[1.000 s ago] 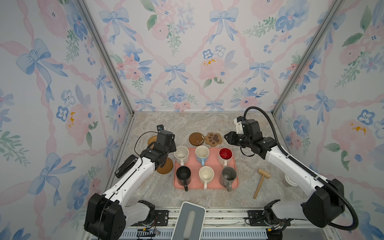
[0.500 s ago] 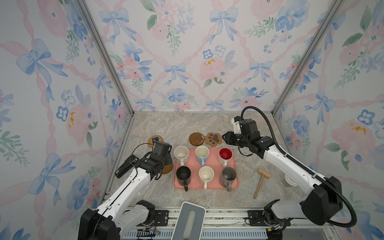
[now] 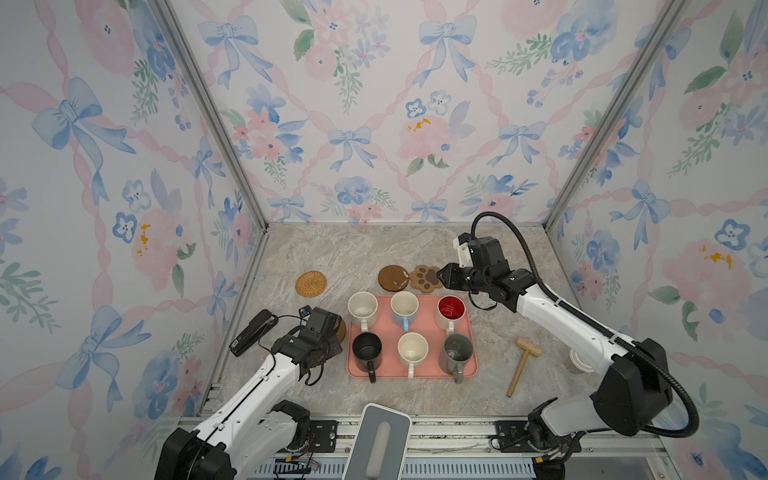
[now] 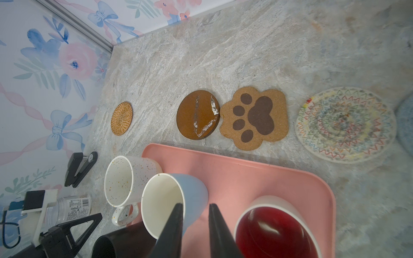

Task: Place cups on coasters
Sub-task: Move the coaster to the top-center of the table.

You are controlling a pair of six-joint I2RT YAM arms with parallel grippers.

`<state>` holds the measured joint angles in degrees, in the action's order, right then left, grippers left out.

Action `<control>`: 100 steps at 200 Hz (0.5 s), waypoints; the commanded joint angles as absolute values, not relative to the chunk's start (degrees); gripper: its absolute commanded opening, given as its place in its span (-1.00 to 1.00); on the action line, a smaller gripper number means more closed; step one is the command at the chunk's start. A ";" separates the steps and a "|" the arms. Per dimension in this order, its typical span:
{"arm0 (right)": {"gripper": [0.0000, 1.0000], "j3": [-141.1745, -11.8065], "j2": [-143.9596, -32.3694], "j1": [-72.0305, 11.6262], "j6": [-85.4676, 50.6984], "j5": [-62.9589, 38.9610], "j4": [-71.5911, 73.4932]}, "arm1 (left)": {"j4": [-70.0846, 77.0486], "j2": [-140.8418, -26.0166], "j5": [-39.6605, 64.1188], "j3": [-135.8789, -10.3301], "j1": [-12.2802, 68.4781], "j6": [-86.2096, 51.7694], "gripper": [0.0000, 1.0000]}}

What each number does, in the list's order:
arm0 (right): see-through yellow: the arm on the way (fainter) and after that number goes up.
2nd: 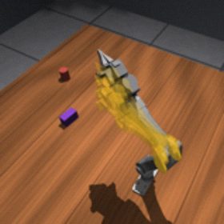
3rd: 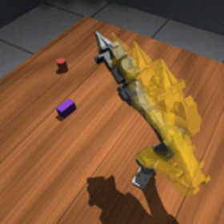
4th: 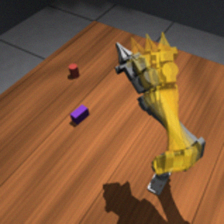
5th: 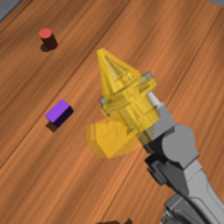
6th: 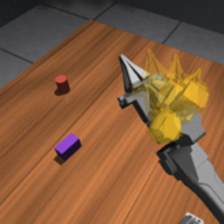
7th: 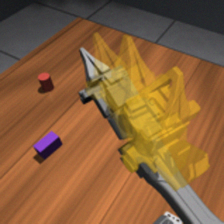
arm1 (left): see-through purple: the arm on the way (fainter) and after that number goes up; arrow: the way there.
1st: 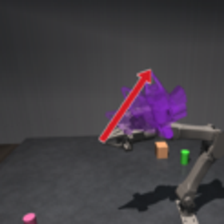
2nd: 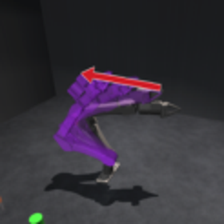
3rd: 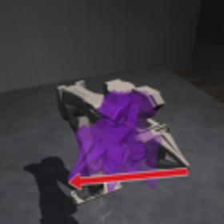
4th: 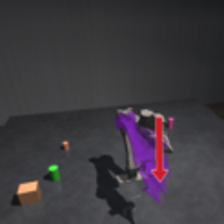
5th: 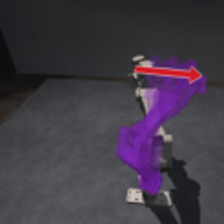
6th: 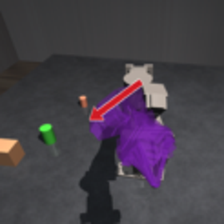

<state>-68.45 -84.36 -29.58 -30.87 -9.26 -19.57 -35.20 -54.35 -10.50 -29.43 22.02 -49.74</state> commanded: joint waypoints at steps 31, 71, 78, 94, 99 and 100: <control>-0.52 -70.58 -85.25 -30.22 -30.59 -9.93 -18.76 | -36.48 -51.15 -14.10 -24.65 22.27 -57.68 -1.00; -0.52 -70.82 -85.25 -30.20 -30.32 -9.51 -19.38 | -36.12 -55.04 -16.06 -24.49 21.98 -59.23 -1.00; -0.52 -70.83 -85.21 -30.15 -30.40 -9.41 -19.40 | -36.04 -55.97 -16.55 -24.74 21.92 -59.28 -1.00; -0.52 -70.84 -85.17 -30.15 -30.26 -9.36 -19.59 | -35.07 -57.78 -17.13 -24.96 21.43 -59.15 -1.00; -0.52 -70.91 -85.21 -30.15 -30.27 -9.27 -19.67 | -34.50 -58.20 -17.12 -24.83 21.12 -59.15 -1.00; -0.52 -70.92 -85.23 -30.15 -30.29 -9.30 -19.64 | -34.43 -58.28 -17.08 -24.81 21.11 -59.15 -1.00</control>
